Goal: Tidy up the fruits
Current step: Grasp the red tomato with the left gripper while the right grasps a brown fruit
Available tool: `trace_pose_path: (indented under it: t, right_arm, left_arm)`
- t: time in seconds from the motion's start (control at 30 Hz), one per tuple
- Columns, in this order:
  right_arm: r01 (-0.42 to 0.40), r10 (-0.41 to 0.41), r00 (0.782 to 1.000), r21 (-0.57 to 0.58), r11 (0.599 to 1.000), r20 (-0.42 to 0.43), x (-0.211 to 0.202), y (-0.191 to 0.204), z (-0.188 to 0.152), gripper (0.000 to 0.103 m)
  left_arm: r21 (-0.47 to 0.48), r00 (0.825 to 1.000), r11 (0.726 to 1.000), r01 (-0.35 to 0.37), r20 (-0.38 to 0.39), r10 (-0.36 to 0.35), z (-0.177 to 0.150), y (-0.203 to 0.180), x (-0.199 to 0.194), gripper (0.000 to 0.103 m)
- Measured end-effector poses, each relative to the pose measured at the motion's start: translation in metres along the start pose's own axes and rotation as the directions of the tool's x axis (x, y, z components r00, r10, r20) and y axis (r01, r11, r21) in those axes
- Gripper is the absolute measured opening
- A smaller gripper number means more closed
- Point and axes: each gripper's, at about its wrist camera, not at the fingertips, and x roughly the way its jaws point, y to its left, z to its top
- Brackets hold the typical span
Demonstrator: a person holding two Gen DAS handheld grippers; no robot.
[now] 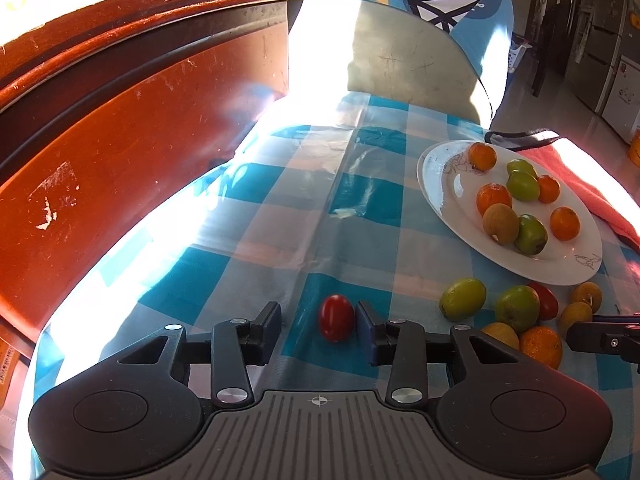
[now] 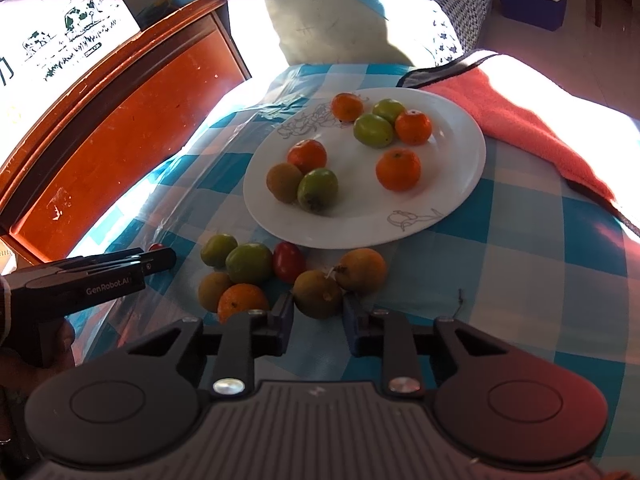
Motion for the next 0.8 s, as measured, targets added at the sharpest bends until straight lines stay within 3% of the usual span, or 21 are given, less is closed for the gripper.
trace_pose_path:
  t: [0.1, 0.33, 0.8]
  right_arm:
    - [-0.005, 0.005, 1.0, -0.001, 1.0, -0.003, -0.0001, -0.0006, 0.0003, 0.027]
    - [-0.021, 0.021, 1.0, 0.003, 1.0, -0.008, -0.0031, -0.0018, 0.0009, 0.027]
    - [-0.057, 0.057, 0.998, -0.002, 0.998, -0.028, -0.0027, 0.001, -0.0009, 0.027]
  left_arm:
    - [0.009, 1.0, 1.0, 0.007, -0.002, -0.007, 0.0008, -0.0017, -0.0008, 0.026]
    - [-0.015, 0.999, 0.999, 0.04, -0.006, -0.04, 0.0012, 0.0008, -0.0059, 0.017]
    - [0.026, 0.999, 0.999, 0.034, -0.006, -0.034, -0.0007, -0.0071, -0.0034, 0.016]
